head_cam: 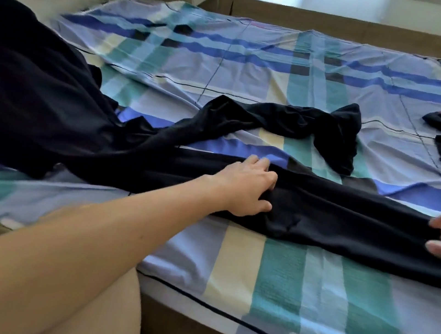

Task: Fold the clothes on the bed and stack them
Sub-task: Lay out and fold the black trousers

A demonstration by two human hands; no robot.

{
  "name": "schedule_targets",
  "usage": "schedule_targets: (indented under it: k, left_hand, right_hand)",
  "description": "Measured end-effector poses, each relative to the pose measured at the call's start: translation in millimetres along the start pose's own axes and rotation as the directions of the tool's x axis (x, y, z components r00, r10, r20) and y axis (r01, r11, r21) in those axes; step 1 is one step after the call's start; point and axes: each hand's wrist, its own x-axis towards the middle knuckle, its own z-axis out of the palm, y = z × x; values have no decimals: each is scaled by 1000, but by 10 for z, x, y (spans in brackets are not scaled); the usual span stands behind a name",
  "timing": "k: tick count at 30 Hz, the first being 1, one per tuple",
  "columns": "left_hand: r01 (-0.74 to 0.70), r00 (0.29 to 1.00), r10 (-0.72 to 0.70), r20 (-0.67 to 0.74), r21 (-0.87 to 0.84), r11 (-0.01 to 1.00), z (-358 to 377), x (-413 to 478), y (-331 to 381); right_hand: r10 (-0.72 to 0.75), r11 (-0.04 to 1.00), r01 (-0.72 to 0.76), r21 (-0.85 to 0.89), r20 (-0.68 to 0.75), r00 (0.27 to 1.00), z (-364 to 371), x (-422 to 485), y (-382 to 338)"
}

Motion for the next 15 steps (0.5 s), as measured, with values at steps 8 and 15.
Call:
schedule_targets:
  k: [8,15]
  left_hand:
    - [280,954,-263,-145,116,953,-112,-114,-514]
    - [737,672,-739,-41,-64,673,-175,-131,-1241]
  right_hand:
    - [-90,980,135,-149,275,957,565,491,-704]
    - [-145,987,157,-37,224,964,649,632,-781]
